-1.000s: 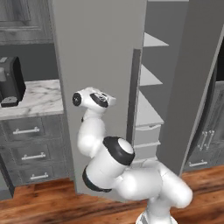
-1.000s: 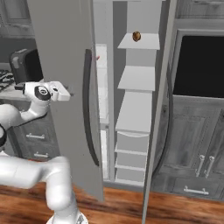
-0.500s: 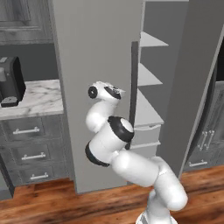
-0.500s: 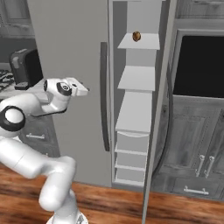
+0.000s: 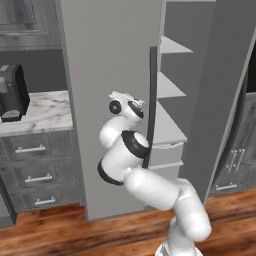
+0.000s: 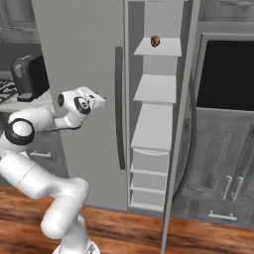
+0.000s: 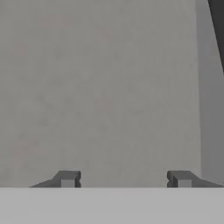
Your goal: Pick up the frozen steak from the freezer, place it on any shelf in the fridge, and close the fridge and freezer doors when done.
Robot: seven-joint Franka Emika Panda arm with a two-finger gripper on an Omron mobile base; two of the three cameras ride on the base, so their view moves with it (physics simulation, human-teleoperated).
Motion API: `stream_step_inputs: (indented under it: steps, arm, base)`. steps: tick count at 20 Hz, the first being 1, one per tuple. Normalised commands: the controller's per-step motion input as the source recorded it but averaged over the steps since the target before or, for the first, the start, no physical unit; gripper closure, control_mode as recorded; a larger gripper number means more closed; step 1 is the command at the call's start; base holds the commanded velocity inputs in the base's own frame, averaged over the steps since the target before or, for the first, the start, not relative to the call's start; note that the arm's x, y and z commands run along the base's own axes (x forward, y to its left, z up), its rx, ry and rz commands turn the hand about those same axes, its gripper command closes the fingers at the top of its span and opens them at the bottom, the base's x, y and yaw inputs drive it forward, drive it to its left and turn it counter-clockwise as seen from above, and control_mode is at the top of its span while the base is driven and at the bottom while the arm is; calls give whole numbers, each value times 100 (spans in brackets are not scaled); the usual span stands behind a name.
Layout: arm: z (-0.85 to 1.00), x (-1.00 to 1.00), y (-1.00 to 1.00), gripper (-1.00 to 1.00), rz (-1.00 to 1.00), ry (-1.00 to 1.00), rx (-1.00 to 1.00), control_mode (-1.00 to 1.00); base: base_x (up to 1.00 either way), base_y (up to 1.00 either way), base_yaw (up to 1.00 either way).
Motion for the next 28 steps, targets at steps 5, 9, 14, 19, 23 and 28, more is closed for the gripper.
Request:
stream_step_inputs:
  steps: [5,9,14,19,23,28]
  arm:
    - [68,-72,2,-100,7,13,12,-100]
    - [100,-100,34,-100,18,13,7,-100]
    - [100,-86,58,-100,15,5,0,-100]
    - [100,-97,46,-100,11,12,0,-100]
    - [100,-100,21,-100,8,21,0,-100]
    - [61,-100,2,-100,12,23,0,-100]
  base:
    - [0,0,0]
    - [0,0,0]
    - [0,0,0]
    - [0,0,0]
    - [0,0,0]
    - [0,0,0]
